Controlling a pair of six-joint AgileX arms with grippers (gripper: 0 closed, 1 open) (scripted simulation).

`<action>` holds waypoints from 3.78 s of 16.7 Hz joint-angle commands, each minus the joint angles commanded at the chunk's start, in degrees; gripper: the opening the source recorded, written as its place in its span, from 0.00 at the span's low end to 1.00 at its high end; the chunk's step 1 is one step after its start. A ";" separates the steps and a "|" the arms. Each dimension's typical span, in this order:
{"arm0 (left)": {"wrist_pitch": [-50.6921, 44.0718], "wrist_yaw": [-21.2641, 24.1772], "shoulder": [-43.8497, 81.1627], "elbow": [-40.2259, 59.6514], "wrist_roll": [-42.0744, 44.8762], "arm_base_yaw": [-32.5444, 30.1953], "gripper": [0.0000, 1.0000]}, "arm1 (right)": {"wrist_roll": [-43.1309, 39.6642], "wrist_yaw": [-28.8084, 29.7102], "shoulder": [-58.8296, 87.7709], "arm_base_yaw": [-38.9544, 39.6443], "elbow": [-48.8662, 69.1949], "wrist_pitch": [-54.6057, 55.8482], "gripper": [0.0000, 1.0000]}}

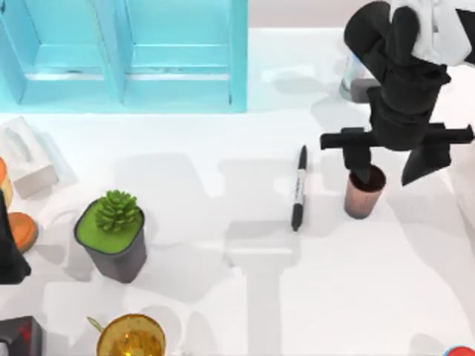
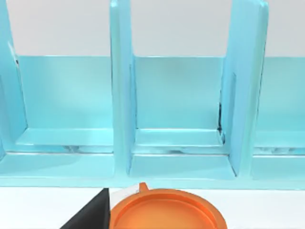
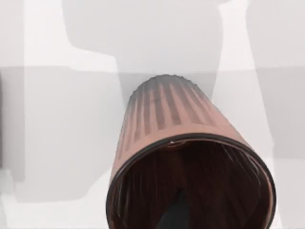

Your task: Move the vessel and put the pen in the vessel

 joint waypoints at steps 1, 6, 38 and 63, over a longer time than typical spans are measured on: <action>0.00 0.00 0.00 0.00 0.00 0.00 1.00 | 0.00 0.00 0.00 0.00 0.00 0.00 0.90; 0.00 0.00 0.00 0.00 0.00 0.00 1.00 | 0.00 0.00 0.00 0.00 0.00 0.00 1.00; 0.00 0.00 0.00 0.00 0.00 0.00 1.00 | 6.20 2.42 13.91 3.25 51.54 -38.04 1.00; 0.00 0.00 0.00 0.00 0.00 0.00 1.00 | 22.00 4.76 40.32 12.27 63.64 -30.31 1.00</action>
